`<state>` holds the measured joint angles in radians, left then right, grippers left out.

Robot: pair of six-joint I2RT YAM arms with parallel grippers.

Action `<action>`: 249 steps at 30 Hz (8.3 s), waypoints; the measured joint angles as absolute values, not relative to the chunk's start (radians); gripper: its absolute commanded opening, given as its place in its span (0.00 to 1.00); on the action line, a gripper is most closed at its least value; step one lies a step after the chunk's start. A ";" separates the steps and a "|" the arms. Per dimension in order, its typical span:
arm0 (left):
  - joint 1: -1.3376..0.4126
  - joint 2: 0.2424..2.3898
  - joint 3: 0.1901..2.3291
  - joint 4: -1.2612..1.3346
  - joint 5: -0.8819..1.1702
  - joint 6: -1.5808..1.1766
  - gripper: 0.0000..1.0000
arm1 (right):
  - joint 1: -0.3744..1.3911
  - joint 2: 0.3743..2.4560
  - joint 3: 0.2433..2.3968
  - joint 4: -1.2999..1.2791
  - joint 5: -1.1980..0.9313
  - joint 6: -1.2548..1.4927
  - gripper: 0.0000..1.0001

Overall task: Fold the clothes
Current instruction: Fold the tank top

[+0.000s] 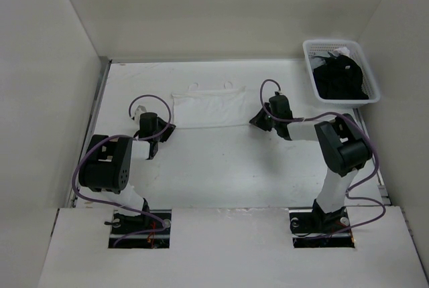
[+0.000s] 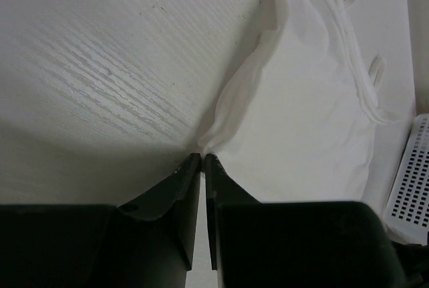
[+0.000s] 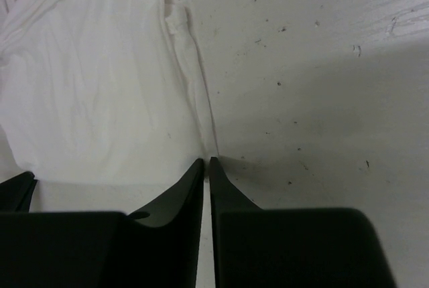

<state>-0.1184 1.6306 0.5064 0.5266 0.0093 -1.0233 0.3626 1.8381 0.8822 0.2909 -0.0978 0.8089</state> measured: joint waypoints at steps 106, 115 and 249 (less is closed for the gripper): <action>-0.125 0.732 0.193 -0.118 0.053 -0.920 0.22 | 0.598 1.250 0.389 0.149 0.078 0.854 0.31; -0.223 0.701 0.295 -0.158 -0.002 -0.920 0.21 | 0.594 1.142 0.416 0.080 0.104 0.809 0.52; -0.490 1.728 0.583 0.622 0.105 -1.037 0.03 | 0.729 1.588 0.488 0.484 -0.041 0.904 0.01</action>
